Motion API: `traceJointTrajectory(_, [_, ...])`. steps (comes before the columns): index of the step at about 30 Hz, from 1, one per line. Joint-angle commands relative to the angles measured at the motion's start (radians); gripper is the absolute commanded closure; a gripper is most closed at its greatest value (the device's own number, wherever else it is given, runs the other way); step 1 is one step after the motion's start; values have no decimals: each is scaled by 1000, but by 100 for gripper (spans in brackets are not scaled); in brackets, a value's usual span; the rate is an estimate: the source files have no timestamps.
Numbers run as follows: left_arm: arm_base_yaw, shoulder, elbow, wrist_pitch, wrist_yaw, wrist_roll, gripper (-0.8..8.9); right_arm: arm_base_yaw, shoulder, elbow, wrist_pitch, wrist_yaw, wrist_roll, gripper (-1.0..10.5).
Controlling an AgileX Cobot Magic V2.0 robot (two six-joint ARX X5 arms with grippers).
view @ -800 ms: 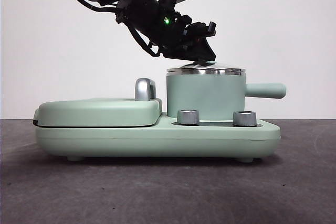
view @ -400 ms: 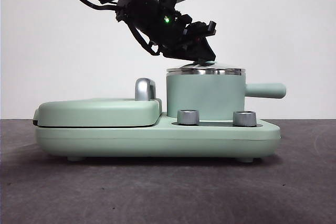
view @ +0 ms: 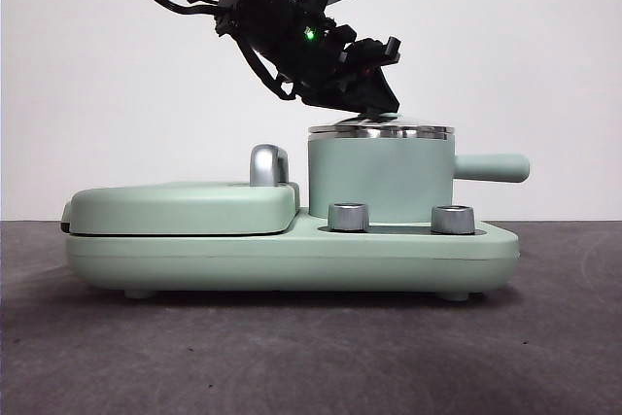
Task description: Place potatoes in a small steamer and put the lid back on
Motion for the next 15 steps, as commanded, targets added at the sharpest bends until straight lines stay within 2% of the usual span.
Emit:
traceJointTrajectory(1, [-7, 14, 29, 28, -3, 25, 799, 5, 4, -1, 10, 5, 8, 622])
traceJointTrajectory(15, [-6, 14, 29, 59, -3, 17, 799, 5, 4, -1, -3, 5, 8, 623])
